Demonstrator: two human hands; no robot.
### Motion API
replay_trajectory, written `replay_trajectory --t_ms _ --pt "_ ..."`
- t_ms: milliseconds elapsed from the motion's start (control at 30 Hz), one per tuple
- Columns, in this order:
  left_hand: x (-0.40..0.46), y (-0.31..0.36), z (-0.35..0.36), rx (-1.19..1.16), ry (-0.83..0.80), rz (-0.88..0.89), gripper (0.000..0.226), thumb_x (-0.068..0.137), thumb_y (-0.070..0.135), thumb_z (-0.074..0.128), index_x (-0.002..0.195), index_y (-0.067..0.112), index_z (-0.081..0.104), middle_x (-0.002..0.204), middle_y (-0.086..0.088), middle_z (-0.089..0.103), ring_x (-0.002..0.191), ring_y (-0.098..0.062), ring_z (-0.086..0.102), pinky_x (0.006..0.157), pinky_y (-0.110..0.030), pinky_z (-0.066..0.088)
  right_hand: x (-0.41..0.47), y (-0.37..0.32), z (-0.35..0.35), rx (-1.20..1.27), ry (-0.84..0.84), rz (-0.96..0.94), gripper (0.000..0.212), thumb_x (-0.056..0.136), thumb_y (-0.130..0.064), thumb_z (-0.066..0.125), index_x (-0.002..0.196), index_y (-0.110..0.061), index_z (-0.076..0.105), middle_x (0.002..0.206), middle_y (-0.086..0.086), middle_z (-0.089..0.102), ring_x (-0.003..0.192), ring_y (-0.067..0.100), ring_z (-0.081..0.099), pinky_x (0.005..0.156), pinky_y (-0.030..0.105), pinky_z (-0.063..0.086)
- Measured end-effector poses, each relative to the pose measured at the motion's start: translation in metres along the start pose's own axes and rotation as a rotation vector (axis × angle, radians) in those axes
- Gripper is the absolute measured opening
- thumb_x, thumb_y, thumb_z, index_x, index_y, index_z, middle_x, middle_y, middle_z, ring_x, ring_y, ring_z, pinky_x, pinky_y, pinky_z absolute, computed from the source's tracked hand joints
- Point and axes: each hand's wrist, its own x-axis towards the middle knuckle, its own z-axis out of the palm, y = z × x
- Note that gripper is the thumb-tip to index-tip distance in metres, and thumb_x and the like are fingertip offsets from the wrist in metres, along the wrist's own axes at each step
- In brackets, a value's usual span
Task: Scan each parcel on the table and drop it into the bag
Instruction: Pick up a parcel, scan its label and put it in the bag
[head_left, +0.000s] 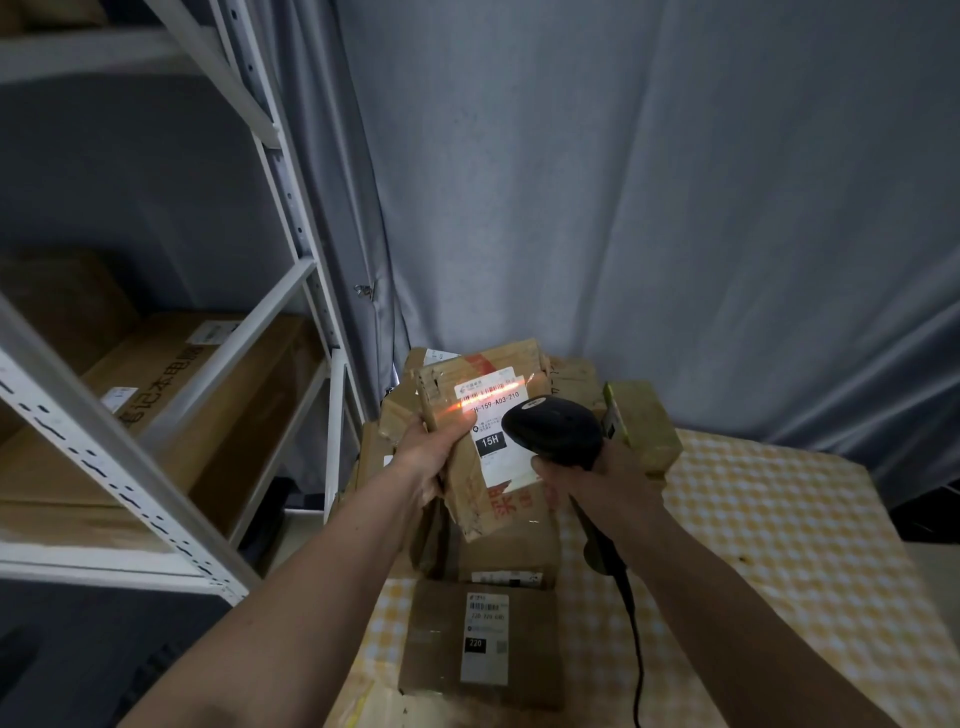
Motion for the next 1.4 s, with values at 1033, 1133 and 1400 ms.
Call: replay_trajectory --t_ms 1033,1133,1400 --pt "-0.045 -0.067 0.213 0.425 -0.532 -0.18 0.05 0.082 0.05 0.068 0.117 0.015 0.062 0.101 -0.012 0.072 0.095 -0.034 0.065 0.081 -0.057 0.053 -0.099 0.094 -0.172 0.313 0.628 0.065 0.025 0.08 -0.003 0.073 0.104 -0.007 0.068 0.096 0.019 0.072 0.09 0.033 0.067 0.079 0.041 0.052" --pt "-0.067 -0.09 0.268 0.485 -0.607 -0.209 0.059 0.077 0.053 0.07 0.12 0.013 0.062 0.103 -0.011 0.071 0.096 -0.034 0.065 0.083 -0.06 0.051 -0.132 0.107 -0.217 0.336 0.7 0.092 0.022 0.078 -0.005 0.075 0.099 -0.01 0.07 0.099 0.027 0.069 0.087 0.042 0.066 0.081 0.05 0.051" --pt "-0.141 -0.157 0.417 0.64 -0.865 -0.245 0.053 0.083 0.051 0.066 0.123 0.019 0.056 0.118 -0.01 0.065 0.109 -0.035 0.059 0.086 -0.066 0.048 -0.228 0.14 -0.346 0.391 0.925 0.146 0.014 0.076 -0.009 0.077 0.087 -0.013 0.069 0.061 -0.004 0.067 0.056 0.011 0.061 0.059 0.024 0.048"
